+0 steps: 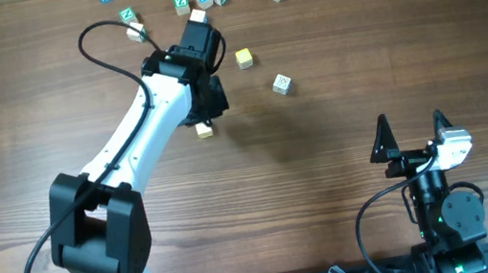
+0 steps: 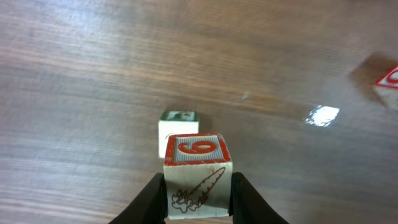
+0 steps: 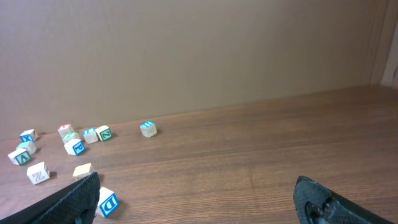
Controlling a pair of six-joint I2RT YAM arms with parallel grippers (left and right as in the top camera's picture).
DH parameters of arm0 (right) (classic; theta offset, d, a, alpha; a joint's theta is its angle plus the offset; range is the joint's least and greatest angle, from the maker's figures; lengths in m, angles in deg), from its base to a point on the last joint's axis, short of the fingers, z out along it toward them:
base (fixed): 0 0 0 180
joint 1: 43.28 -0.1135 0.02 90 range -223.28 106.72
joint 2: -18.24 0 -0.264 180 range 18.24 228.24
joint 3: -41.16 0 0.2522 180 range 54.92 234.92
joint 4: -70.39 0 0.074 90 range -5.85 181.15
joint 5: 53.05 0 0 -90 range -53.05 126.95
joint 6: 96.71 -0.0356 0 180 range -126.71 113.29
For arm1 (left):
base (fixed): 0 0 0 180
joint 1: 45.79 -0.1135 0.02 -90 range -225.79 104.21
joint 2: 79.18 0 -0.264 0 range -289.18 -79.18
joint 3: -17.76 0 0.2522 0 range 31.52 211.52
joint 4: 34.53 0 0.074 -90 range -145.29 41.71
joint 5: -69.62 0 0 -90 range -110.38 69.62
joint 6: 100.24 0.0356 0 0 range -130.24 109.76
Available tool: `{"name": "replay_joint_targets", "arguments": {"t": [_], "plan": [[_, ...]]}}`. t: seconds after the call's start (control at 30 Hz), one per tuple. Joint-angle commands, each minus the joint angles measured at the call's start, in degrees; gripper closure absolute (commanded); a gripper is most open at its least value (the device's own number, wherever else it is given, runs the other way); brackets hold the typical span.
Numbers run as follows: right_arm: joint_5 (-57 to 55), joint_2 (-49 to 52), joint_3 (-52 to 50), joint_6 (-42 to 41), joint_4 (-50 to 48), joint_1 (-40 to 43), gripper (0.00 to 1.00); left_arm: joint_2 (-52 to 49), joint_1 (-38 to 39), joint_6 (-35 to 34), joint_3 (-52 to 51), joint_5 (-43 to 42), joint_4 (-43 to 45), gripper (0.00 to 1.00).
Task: Form a tower
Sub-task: 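Lower the green block onto the 6 block and release it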
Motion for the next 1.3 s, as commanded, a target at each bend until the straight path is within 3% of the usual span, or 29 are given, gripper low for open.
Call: {"name": "replay_joint_targets", "arguments": {"t": [0.0, 0.33, 1.27], "plan": [[0.5, -0.3, -0.1, 0.8, -0.1, 0.3, 0.0, 0.5, -0.2, -0.1, -0.9, 0.9, -0.4, 0.73], [0.5, -0.3, -0.1, 0.8, -0.1, 0.3, 0.0, 0.5, -0.2, -0.7, -7.3, 1.4, 5.9, 0.73], [0.5, -0.3, -0.1, 0.8, -0.1, 0.3, 0.0, -0.1, -0.2, 1.5, -7.3, 3.3, 6.9, 0.69]]}}
